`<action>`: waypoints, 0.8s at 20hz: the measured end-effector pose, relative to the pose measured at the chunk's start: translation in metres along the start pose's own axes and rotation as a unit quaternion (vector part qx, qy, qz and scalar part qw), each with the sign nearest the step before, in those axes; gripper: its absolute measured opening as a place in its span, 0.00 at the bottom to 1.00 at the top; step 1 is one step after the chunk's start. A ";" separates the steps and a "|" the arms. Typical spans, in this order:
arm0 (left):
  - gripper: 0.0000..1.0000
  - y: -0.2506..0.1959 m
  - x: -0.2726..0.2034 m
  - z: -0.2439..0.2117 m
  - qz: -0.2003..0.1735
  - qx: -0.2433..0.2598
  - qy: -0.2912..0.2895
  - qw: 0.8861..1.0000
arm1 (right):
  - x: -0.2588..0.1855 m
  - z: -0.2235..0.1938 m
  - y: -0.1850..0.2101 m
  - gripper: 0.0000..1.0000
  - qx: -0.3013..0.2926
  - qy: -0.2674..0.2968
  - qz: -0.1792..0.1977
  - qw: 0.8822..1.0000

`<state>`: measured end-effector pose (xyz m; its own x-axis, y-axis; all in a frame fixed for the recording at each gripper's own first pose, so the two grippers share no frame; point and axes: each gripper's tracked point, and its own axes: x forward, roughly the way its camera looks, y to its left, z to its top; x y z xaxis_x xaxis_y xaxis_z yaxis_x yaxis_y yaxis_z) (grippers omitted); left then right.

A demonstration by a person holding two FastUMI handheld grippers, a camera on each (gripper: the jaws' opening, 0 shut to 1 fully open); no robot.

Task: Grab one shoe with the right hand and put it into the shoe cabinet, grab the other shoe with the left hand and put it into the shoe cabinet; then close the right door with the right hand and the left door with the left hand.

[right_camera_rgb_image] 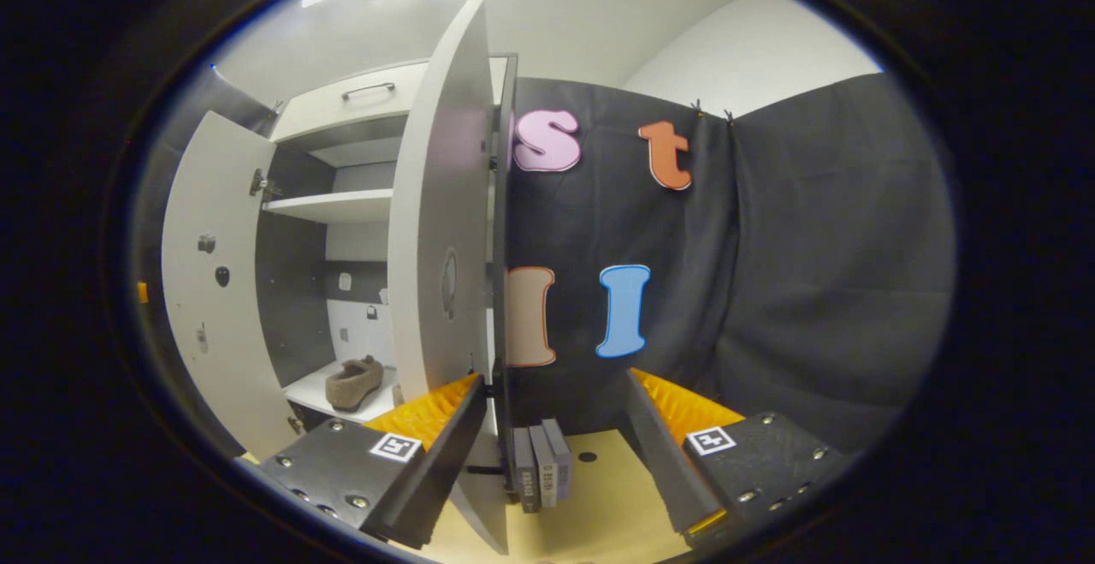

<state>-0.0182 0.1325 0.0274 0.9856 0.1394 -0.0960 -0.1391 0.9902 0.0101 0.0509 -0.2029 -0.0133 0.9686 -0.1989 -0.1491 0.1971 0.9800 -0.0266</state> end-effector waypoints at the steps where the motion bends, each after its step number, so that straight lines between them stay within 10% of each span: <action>1: 0.73 0.002 -0.001 -0.001 0.003 -0.001 0.000 1.000 | -0.001 0.000 0.007 0.97 0.003 0.000 0.010 1.000; 16: 0.73 0.014 0.000 -0.022 0.039 -0.026 0.019 0.999 | 0.026 0.004 0.173 0.97 0.011 -0.002 0.171 0.985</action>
<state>-0.0221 0.1468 0.0056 0.9672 0.2154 -0.1350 -0.2215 0.9746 -0.0321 0.1110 -0.0382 -0.0182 0.9795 0.1427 -0.1424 -0.1375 0.9895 0.0456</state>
